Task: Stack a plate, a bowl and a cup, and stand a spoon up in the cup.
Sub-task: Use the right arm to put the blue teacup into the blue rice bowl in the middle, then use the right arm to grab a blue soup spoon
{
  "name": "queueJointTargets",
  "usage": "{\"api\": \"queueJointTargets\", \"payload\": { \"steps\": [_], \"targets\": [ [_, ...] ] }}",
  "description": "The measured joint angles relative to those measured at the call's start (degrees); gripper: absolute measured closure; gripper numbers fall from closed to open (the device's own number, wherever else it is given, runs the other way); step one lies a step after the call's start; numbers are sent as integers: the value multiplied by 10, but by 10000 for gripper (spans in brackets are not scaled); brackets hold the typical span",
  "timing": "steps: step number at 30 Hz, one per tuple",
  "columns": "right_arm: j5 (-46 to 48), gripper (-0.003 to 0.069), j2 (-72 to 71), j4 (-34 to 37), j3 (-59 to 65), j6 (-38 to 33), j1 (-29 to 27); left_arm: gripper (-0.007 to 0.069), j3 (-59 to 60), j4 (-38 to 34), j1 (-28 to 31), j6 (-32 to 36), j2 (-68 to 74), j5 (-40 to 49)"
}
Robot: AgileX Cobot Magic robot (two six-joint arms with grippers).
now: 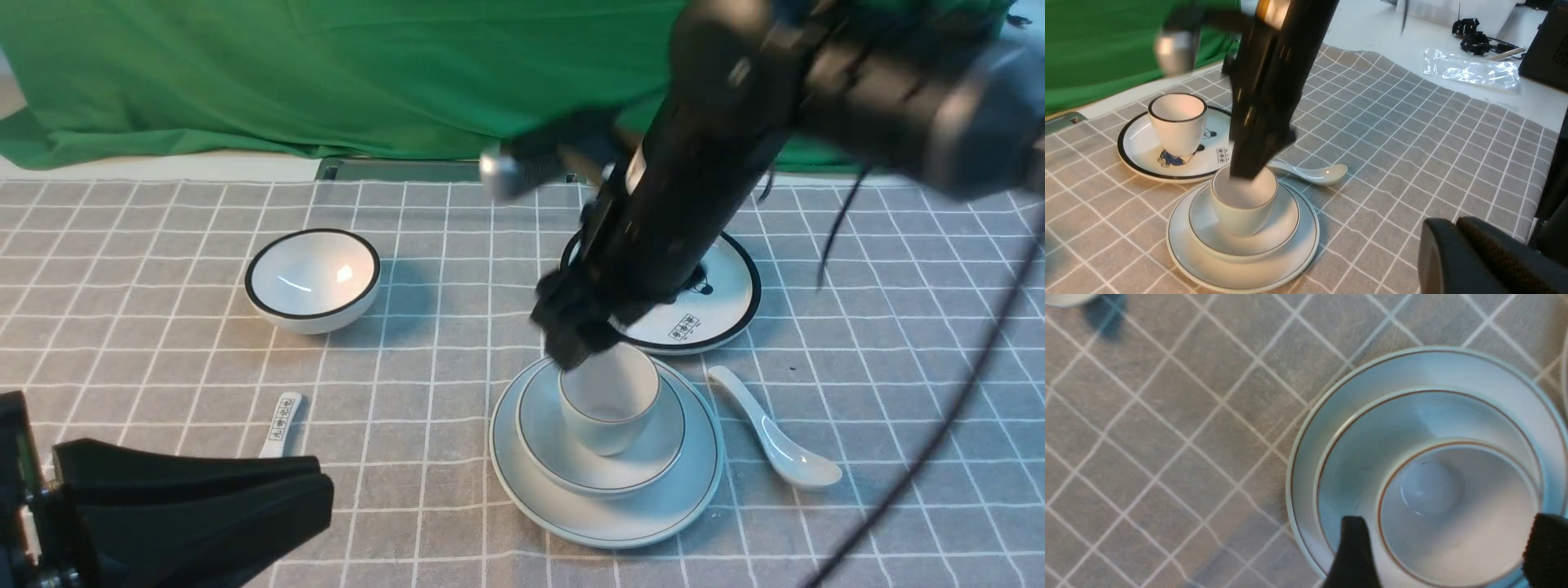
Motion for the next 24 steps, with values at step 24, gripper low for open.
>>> {"api": "queueJointTargets", "payload": {
  "steps": [24],
  "targets": [
    [-192,270,23,32,246,-78,-208,615,2,21,0,2,0,0]
  ]
}}
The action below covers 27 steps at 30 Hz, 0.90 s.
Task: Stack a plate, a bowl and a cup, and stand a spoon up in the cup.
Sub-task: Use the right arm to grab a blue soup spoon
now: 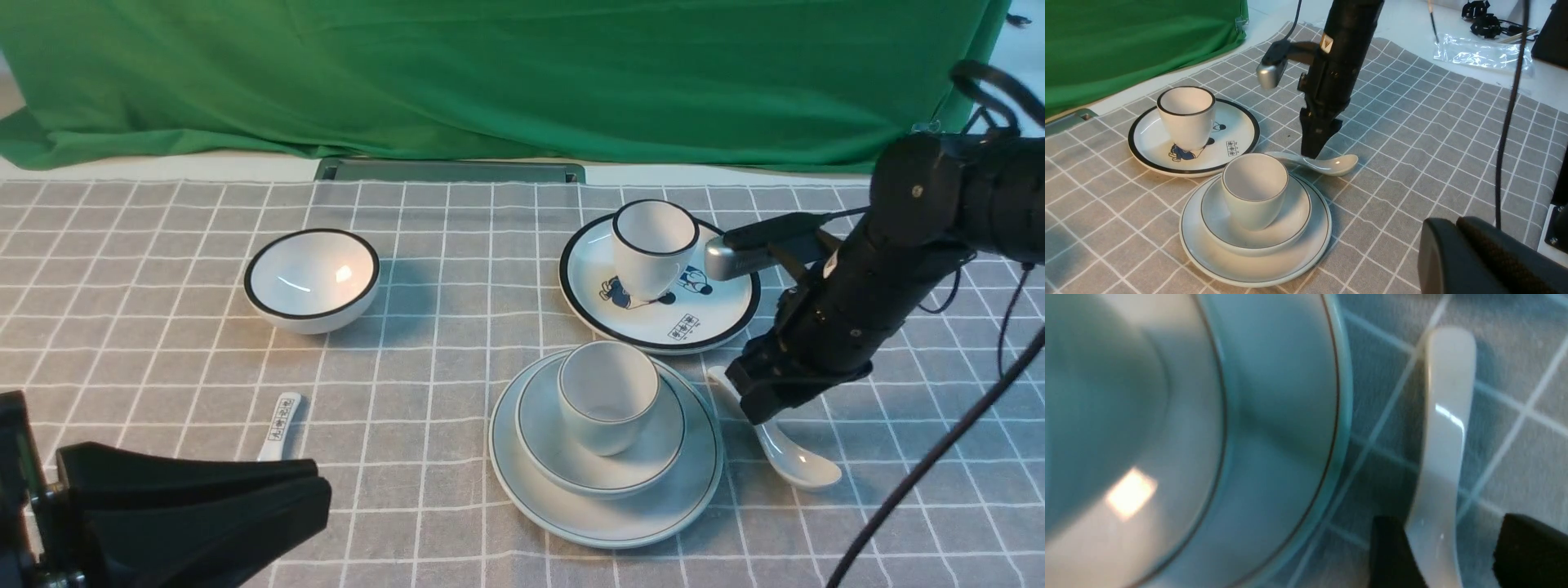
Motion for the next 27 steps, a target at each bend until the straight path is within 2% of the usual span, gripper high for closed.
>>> {"api": "queueJointTargets", "payload": {
  "steps": [5,14,17,23,27],
  "targets": [
    [-36,260,25,1,-10,-25,0,615,0,0,0,0,0,-4],
    [-71,261,57,1,-10,-28,0,615,0,0,0,17,0,-14],
    [-74,307,63,-3,-12,-28,0,615,0,0,0,20,0,-14],
    [-77,484,66,-5,-15,-28,1,615,0,5,0,22,0,-13],
    [-45,484,50,-1,-13,-28,1,615,0,13,0,24,0,-11]
  ]
}}
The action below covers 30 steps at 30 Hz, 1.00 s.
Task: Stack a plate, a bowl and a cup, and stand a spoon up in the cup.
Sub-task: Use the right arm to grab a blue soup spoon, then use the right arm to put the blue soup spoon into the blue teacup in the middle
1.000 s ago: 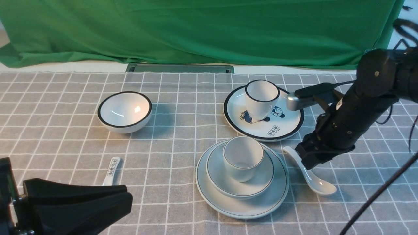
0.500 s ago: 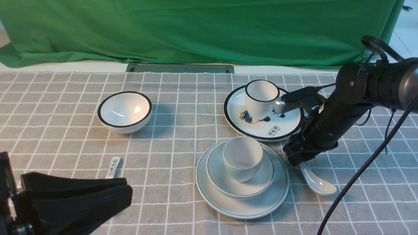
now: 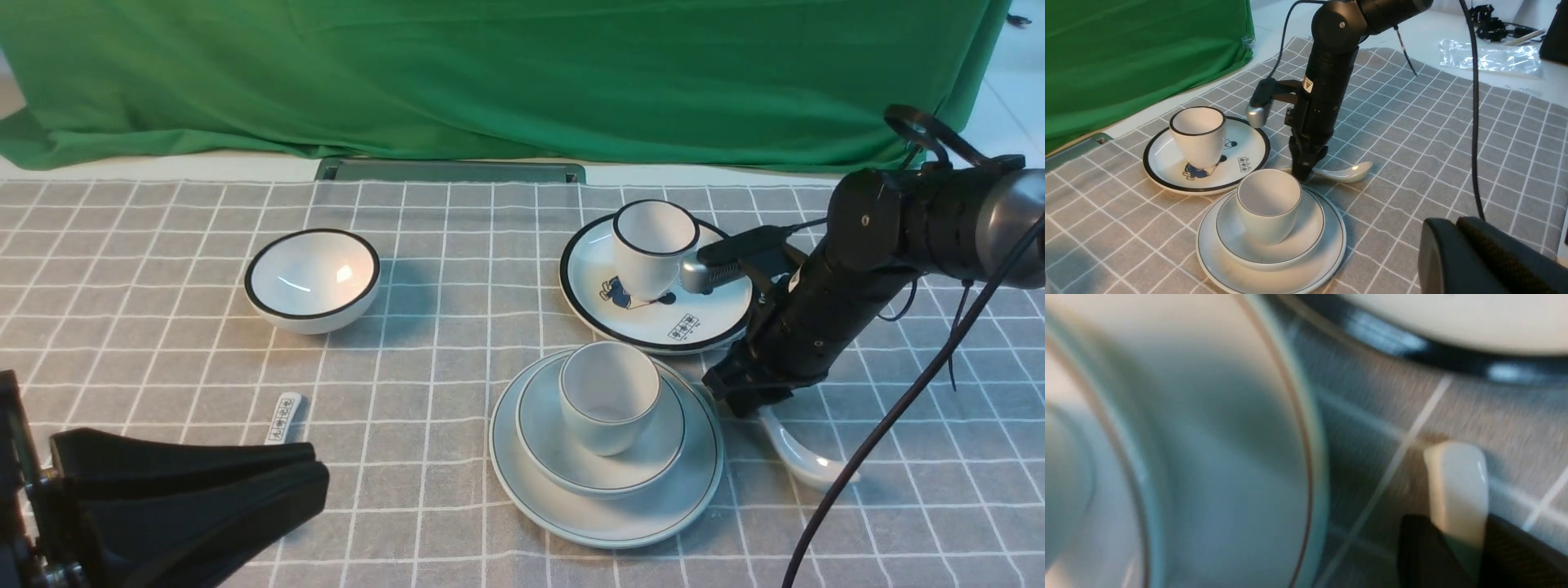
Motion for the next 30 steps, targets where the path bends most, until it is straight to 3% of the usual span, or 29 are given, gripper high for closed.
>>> {"api": "queueJointTargets", "payload": {
  "steps": [5,10,12,15,20,30],
  "targets": [
    [10,484,-125,2,32,9,16,615,0,1,0,0,0,0],
    [-124,484,-260,24,117,23,75,615,0,2,0,2,0,0],
    [-367,484,-322,36,217,39,141,615,0,3,0,2,0,0],
    [-604,484,-318,40,296,77,205,615,0,5,0,3,0,1],
    [-818,484,-266,33,330,102,245,615,0,5,0,3,0,1],
    [-912,484,-173,17,330,148,245,615,0,5,0,4,0,1]
  ]
}}
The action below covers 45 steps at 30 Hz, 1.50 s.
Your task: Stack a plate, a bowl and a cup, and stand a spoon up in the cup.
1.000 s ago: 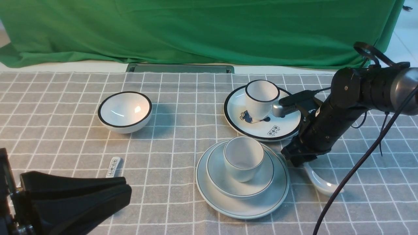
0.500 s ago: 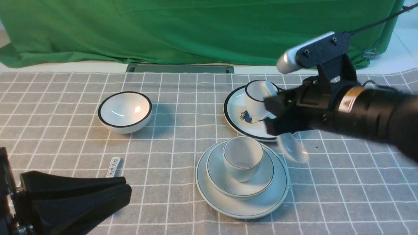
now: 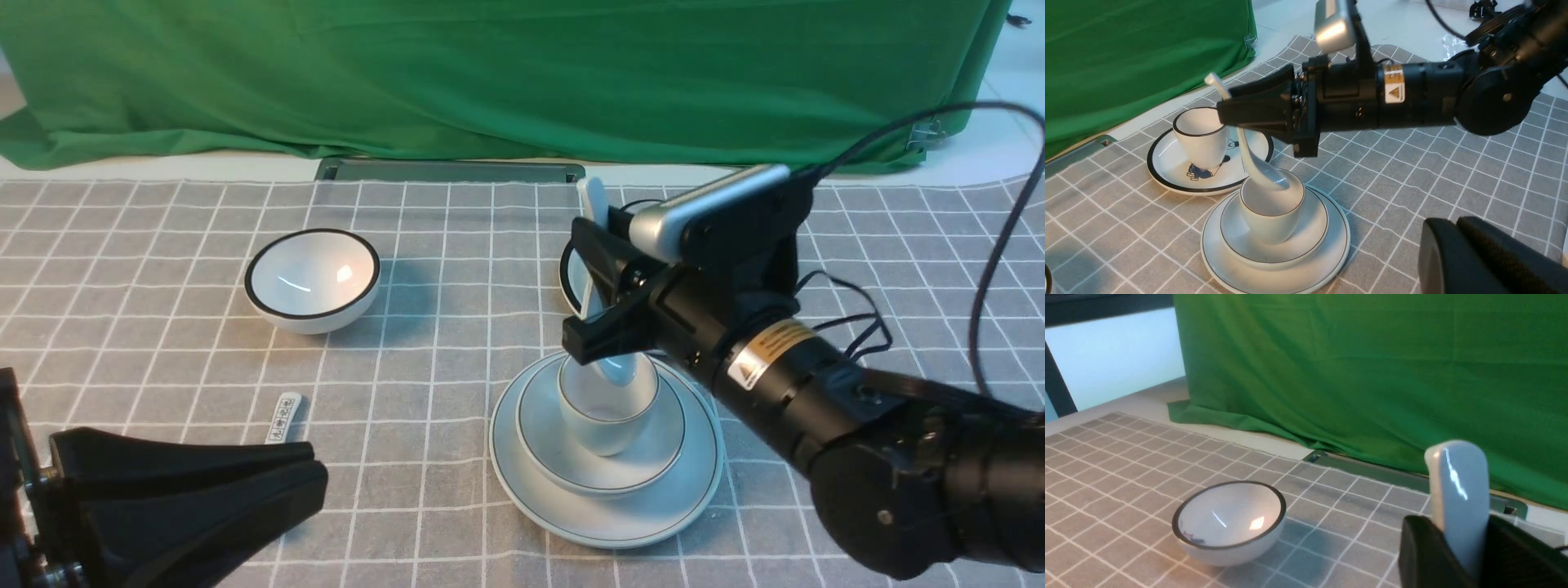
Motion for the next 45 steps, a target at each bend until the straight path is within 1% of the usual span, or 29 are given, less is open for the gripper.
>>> {"api": "queueJointTargets", "payload": {
  "steps": [18,19,24,28,32,33,35,36,37,38,39,41,42,43,44,45],
  "targets": [
    [-35,480,64,0,4,3,-1,615,0,0,0,0,0,0],
    [-36,472,67,0,4,3,-1,615,0,1,0,0,0,0],
    [-40,364,72,0,4,2,-1,615,0,2,0,0,0,1],
    [-37,337,69,0,4,2,-1,615,0,2,0,0,0,1],
    [-4,333,24,1,8,2,7,615,0,2,0,-1,0,1],
    [20,333,6,1,9,2,12,615,0,2,0,0,0,1],
    [100,333,-57,1,9,0,19,615,0,2,0,0,0,1],
    [154,335,-91,1,9,-2,21,615,0,2,0,0,0,1],
    [228,342,-127,1,9,-9,23,615,5,2,0,0,-3,-6],
    [241,343,-134,1,9,-9,23,615,6,2,0,0,-5,-8],
    [363,370,-198,2,9,-14,23,615,28,1,0,0,-18,-36],
    [486,412,-258,2,9,-16,24,615,67,1,0,0,-41,-91],
    [499,418,-264,2,9,-17,25,615,73,0,0,0,-43,-99],
    [619,475,-320,2,9,-19,25,615,127,-4,0,-1,-67,-184],
    [679,510,-351,2,9,-17,26,615,162,-6,0,-2,-77,-240],
    [713,533,-369,2,9,-15,26,615,183,-6,0,-2,-82,-278]
  ]
}}
